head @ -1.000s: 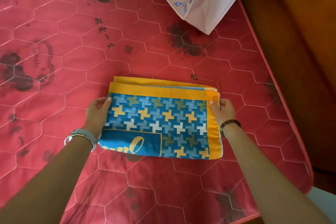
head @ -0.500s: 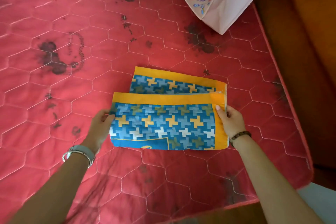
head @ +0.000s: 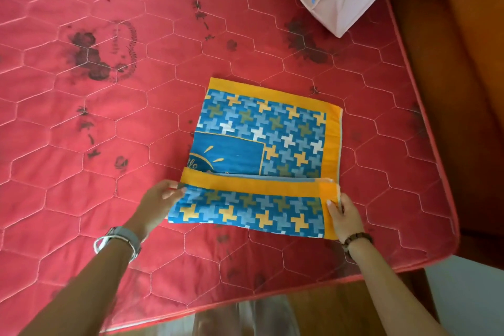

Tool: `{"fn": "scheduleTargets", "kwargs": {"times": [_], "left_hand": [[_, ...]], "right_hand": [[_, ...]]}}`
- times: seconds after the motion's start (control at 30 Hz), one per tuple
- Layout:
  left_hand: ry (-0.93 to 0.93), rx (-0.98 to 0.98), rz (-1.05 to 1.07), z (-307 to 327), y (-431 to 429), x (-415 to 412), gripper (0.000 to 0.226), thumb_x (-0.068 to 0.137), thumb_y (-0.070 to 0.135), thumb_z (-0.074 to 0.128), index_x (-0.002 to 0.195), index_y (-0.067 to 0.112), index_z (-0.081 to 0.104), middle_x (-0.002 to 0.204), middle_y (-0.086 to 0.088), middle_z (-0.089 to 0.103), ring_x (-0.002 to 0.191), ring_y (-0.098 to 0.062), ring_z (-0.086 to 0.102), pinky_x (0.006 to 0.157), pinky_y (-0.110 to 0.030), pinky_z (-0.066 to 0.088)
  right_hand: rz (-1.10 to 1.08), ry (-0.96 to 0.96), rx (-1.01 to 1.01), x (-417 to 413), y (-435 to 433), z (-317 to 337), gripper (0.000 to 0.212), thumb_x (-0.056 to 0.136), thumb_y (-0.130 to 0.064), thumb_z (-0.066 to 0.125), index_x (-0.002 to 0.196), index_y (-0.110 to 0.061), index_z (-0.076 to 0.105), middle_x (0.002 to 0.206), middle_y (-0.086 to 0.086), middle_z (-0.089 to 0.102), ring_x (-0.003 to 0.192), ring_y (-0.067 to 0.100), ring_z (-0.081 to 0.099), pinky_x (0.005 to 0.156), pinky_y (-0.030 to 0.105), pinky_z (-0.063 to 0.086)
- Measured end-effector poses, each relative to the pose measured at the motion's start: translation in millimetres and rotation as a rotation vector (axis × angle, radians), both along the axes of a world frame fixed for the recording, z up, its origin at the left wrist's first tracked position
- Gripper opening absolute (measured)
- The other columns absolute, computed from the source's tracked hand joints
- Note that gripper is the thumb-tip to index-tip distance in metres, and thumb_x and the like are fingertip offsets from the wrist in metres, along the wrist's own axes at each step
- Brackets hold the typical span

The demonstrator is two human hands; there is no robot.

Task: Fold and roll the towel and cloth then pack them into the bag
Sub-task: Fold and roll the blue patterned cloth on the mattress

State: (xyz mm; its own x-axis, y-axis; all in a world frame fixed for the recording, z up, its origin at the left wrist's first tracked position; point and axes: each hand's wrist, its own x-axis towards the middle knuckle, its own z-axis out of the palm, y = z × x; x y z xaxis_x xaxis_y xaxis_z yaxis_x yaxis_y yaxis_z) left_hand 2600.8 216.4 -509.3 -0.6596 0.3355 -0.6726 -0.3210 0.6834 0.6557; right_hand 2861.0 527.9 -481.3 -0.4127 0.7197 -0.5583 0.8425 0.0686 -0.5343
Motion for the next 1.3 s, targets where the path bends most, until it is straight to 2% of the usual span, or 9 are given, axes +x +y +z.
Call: {"fn": "scheduleTargets", "kwargs": {"times": [0.13, 0.23, 0.4, 0.73, 1.0, 1.07, 1.17, 1.23, 1.3], "left_hand": [[0.174, 0.082, -0.054, -2, 15, 1, 0.007, 0.101, 0.02, 0.055, 0.094, 0.018, 0.052, 0.076, -0.01, 0.061, 0.064, -0.019, 0.05, 0.061, -0.034, 0.041], [0.282, 0.067, -0.033, -4, 31, -3, 0.004, 0.104, 0.019, 0.047, 0.103, 0.016, 0.047, 0.076, -0.003, 0.059, 0.058, -0.017, 0.049, 0.056, -0.033, 0.04], [0.412, 0.008, -0.009, -18, 52, -16, 0.003, 0.102, 0.032, 0.044, 0.1, 0.03, 0.044, 0.081, -0.009, 0.067, 0.065, -0.031, 0.06, 0.064, -0.054, 0.053], [0.527, -0.145, 0.128, -34, 83, -15, 0.015, 0.101, 0.027, 0.052, 0.11, 0.016, 0.056, 0.087, 0.002, 0.066, 0.073, -0.027, 0.059, 0.069, -0.037, 0.047], [0.566, -0.056, 0.16, -31, 89, -17, 0.016, 0.098, 0.014, 0.055, 0.113, 0.008, 0.057, 0.097, -0.008, 0.064, 0.08, -0.028, 0.058, 0.075, -0.044, 0.051], [0.745, -0.132, 0.068, -31, 90, -15, 0.026, 0.094, 0.002, 0.053, 0.12, 0.0, 0.054, 0.11, -0.019, 0.058, 0.099, -0.038, 0.054, 0.088, -0.049, 0.045], [0.892, -0.026, -0.233, -27, 100, 9, 0.043, 0.091, -0.006, 0.052, 0.134, -0.003, 0.049, 0.133, -0.021, 0.053, 0.122, -0.038, 0.05, 0.107, -0.045, 0.039], [0.867, 0.111, -0.447, -23, 113, 36, 0.051, 0.092, -0.005, 0.052, 0.142, 0.001, 0.046, 0.149, -0.013, 0.045, 0.141, -0.026, 0.039, 0.121, -0.029, 0.023], [0.868, 0.152, -0.633, -28, 124, 61, 0.053, 0.096, 0.001, 0.048, 0.148, 0.004, 0.041, 0.157, -0.009, 0.036, 0.15, -0.019, 0.026, 0.125, -0.031, 0.015]], "right_hand": [[-0.007, -0.026, 0.088, 3, -3, -10, 0.014, 0.101, -0.018, 0.045, 0.104, -0.008, 0.054, 0.082, 0.011, 0.061, 0.073, 0.028, 0.057, 0.063, 0.033, 0.04], [-0.058, -0.001, 0.165, -4, -3, -12, 0.012, 0.102, -0.021, 0.043, 0.1, -0.011, 0.05, 0.068, 0.0, 0.053, 0.063, 0.024, 0.053, 0.061, 0.034, 0.04], [-0.122, 0.023, 0.249, -20, 7, -20, 0.017, 0.103, -0.026, 0.041, 0.098, -0.012, 0.048, 0.066, -0.002, 0.051, 0.06, 0.021, 0.051, 0.059, 0.035, 0.042], [-0.28, 0.03, 0.189, -32, 29, -41, 0.02, 0.099, -0.022, 0.051, 0.083, -0.012, 0.052, 0.064, -0.006, 0.045, 0.059, 0.012, 0.041, 0.051, 0.024, 0.029], [-0.372, -0.016, 0.271, -41, 21, -32, 0.016, 0.096, -0.02, 0.055, 0.109, -0.01, 0.059, 0.09, 0.001, 0.06, 0.092, 0.028, 0.061, 0.069, 0.032, 0.044], [-0.21, -0.047, 0.461, -47, 13, -26, 0.028, 0.094, -0.014, 0.058, 0.121, -0.012, 0.055, 0.113, 0.005, 0.062, 0.112, 0.026, 0.056, 0.085, 0.035, 0.05], [0.21, -0.023, 0.629, -58, -11, -25, 0.046, 0.095, -0.016, 0.054, 0.14, -0.015, 0.045, 0.148, 0.003, 0.045, 0.139, 0.022, 0.04, 0.114, 0.04, 0.035], [0.463, 0.023, 0.64, -67, -34, -34, 0.05, 0.096, -0.019, 0.05, 0.145, -0.015, 0.04, 0.154, 0.003, 0.035, 0.145, 0.022, 0.03, 0.117, 0.045, 0.028], [0.635, 0.022, 0.614, -75, -57, -48, 0.053, 0.098, -0.025, 0.046, 0.148, -0.015, 0.034, 0.157, 0.002, 0.027, 0.147, 0.02, 0.022, 0.118, 0.044, 0.021]]}}
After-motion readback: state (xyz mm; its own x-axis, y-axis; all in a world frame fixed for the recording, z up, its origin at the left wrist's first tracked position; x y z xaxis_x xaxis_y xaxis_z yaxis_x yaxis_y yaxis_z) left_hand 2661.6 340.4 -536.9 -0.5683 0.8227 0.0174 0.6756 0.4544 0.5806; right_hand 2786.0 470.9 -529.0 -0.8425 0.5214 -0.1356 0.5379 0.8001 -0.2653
